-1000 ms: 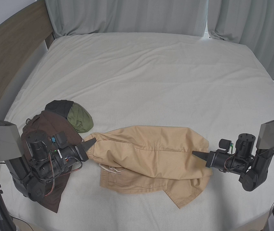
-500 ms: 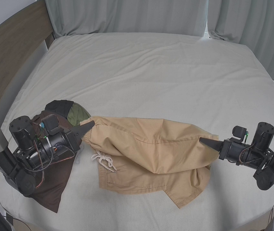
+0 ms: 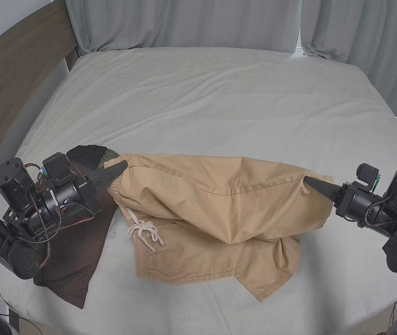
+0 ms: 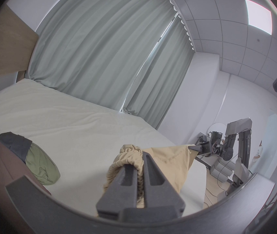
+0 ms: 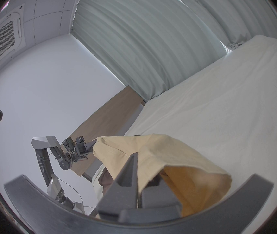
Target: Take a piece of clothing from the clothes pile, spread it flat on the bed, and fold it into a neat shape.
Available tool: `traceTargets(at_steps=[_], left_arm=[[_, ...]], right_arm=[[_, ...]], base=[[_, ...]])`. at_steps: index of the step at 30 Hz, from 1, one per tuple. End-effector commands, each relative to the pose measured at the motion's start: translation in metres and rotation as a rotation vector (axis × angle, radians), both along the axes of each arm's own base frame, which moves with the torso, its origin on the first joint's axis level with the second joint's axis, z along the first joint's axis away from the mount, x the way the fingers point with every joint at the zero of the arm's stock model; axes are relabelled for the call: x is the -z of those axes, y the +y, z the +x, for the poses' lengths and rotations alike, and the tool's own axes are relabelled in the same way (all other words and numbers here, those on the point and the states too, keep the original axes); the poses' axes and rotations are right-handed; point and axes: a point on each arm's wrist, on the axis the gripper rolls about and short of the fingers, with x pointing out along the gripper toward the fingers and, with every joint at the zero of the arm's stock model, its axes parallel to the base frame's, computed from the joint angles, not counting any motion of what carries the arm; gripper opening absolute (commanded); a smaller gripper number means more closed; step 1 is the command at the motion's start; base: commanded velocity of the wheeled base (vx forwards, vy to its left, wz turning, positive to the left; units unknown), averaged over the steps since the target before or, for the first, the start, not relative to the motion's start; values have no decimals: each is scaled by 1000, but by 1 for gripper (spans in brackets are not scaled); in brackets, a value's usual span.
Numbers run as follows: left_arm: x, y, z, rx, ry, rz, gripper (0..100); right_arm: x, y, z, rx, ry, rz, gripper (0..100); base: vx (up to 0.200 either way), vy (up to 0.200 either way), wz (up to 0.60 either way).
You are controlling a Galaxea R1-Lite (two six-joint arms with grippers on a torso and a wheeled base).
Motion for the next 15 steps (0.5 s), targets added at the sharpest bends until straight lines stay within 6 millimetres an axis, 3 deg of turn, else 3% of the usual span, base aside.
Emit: traceTargets(at_steps=[1,6,15], left_arm=[[-5,11,0,-6,-29,13,0],[-1,14,-1,12,-26,31,0],[-1,12,-1,17,-30,33,0]], right_arm=[[-19,-2,-6,0,-58,35,0],[-34,-7,-7,16,-85,76,0],[-41,-18,-3,62,-114,84,0]], base=[[0,0,0],[0,0,0],[0,0,0]])
